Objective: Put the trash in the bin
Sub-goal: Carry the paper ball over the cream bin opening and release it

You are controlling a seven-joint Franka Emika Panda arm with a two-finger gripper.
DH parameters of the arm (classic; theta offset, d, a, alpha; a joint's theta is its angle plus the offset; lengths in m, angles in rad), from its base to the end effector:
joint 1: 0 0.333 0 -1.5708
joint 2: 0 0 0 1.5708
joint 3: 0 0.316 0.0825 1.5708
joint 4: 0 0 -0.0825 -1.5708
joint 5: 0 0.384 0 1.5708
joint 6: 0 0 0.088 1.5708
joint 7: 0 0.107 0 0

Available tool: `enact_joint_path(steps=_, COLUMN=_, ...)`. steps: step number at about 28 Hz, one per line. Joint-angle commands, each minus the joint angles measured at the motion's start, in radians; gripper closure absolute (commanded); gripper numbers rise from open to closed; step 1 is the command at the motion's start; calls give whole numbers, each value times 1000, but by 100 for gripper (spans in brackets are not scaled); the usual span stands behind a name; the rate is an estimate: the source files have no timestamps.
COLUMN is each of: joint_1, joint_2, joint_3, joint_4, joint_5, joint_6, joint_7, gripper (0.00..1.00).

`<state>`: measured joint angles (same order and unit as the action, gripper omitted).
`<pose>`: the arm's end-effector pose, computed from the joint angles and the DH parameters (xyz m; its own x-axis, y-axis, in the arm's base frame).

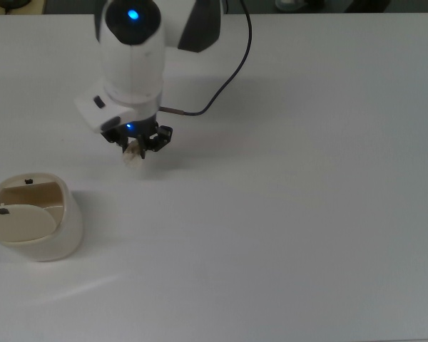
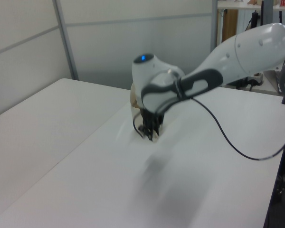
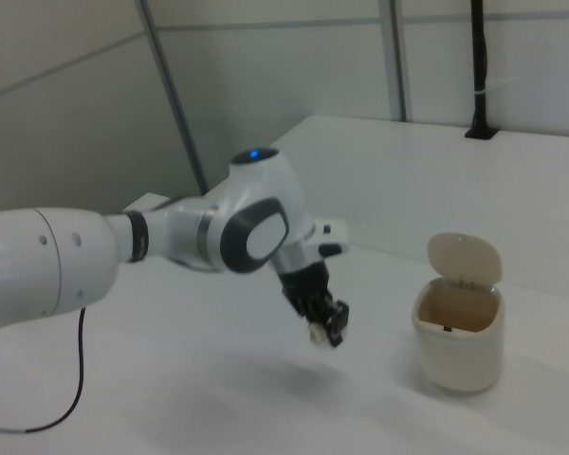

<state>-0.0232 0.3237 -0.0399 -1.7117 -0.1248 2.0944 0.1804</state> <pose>0.6518 -0.0450 0.4070 0.9814 -0.1760 0.0763 -0.1839 -0.9766 0.1120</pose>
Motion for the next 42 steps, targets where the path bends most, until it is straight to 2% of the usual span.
enact_joint_path(steps=1, joint_1=-50, joint_2=-5, joint_3=-3, joint_4=159, joint_5=79, joint_6=-94, joint_7=5, gripper=100)
enact_joint_path(steps=7, joint_1=-110, joint_2=-2, joint_3=-5, joint_4=211, joint_5=108, joint_6=-85, joint_7=7, gripper=100)
enact_joint_path(steps=11, joint_1=-149, joint_2=9, joint_3=-5, joint_4=215, joint_5=108, joint_6=-53, joint_7=8, gripper=100)
enact_joint_path(steps=18, joint_1=-207, joint_2=64, joint_3=-5, joint_4=219, joint_5=103, joint_6=185, joint_7=125, gripper=100)
enact_joint_path(steps=23, joint_1=-219, joint_2=93, joint_3=-5, joint_4=221, joint_5=100, joint_6=276, joint_7=131, gripper=100)
enact_joint_path(steps=25, joint_1=-221, joint_2=112, joint_3=-6, joint_4=221, joint_5=94, joint_6=308, joint_7=155, gripper=96)
enact_joint_path(steps=26, joint_1=-219, joint_2=120, joint_3=-6, joint_4=221, joint_5=91, joint_6=317, joint_7=160, gripper=92)
enact_joint_path(steps=27, joint_1=-221, joint_2=126, joint_3=-6, joint_4=221, joint_5=88, joint_6=323, joint_7=166, gripper=83)
enact_joint_path(steps=28, joint_1=-221, joint_2=127, joint_3=-6, joint_4=221, joint_5=82, joint_6=328, joint_7=171, gripper=64)
enact_joint_path(steps=30, joint_1=-218, joint_2=133, joint_3=-6, joint_4=221, joint_5=53, joint_6=328, joint_7=195, gripper=0)
enact_joint_path(steps=33, joint_1=-213, joint_2=132, joint_3=-5, joint_4=219, joint_5=5, joint_6=325, joint_7=226, gripper=0)
enact_joint_path(steps=36, joint_1=-209, joint_2=132, joint_3=-3, joint_4=219, joint_5=-22, joint_6=325, joint_7=254, gripper=0)
enact_joint_path(steps=42, joint_1=-207, joint_2=123, joint_3=-2, joint_4=216, joint_5=-27, joint_6=312, joint_7=248, gripper=0)
